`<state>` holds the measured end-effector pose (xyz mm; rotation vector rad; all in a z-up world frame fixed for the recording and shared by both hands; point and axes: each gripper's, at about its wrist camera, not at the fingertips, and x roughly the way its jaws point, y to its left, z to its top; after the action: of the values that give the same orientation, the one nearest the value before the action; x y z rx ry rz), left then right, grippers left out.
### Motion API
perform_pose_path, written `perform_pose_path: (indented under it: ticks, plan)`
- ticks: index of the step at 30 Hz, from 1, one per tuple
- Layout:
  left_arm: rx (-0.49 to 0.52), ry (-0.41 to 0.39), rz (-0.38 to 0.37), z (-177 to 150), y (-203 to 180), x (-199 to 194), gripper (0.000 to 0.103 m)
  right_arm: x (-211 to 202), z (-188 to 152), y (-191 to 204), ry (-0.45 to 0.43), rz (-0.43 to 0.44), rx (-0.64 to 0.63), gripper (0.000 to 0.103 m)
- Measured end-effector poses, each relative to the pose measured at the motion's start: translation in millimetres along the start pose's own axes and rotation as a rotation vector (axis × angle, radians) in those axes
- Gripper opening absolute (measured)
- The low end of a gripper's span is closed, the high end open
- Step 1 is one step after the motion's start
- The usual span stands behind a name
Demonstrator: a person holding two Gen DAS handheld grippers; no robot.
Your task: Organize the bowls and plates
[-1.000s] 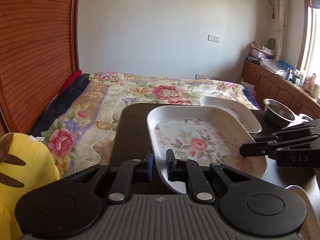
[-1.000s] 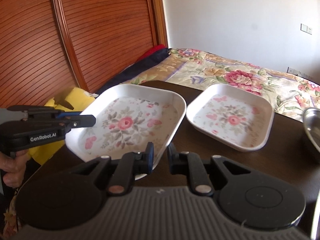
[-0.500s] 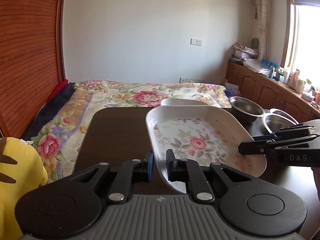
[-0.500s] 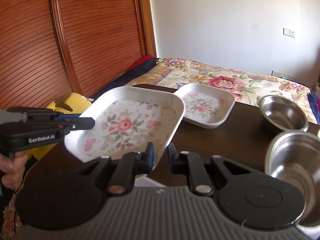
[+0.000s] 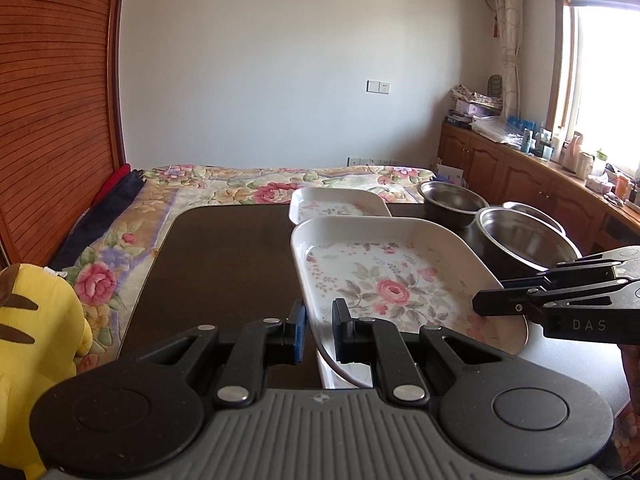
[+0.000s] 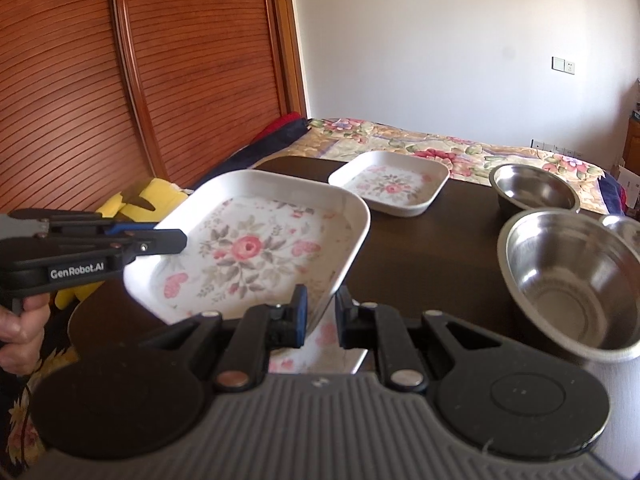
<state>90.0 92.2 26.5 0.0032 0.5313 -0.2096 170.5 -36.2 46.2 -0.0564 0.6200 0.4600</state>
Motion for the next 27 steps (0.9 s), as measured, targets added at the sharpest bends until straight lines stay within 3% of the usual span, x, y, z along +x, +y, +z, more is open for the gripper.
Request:
perform_pose_path:
  ticks: [13, 27]
  plan:
    - [-0.005, 0.039, -0.025, -24.6, -12.0, -3.4, 0.014, -11.5, -25.0, -0.3, 0.019, -0.012, 0.005, 0.016]
    - [-0.008, 0.088, -0.025, -42.9, -16.1, 10.7, 0.014, -14.9, -25.2, -0.2, 0.033, -0.017, 0.011, 0.016]
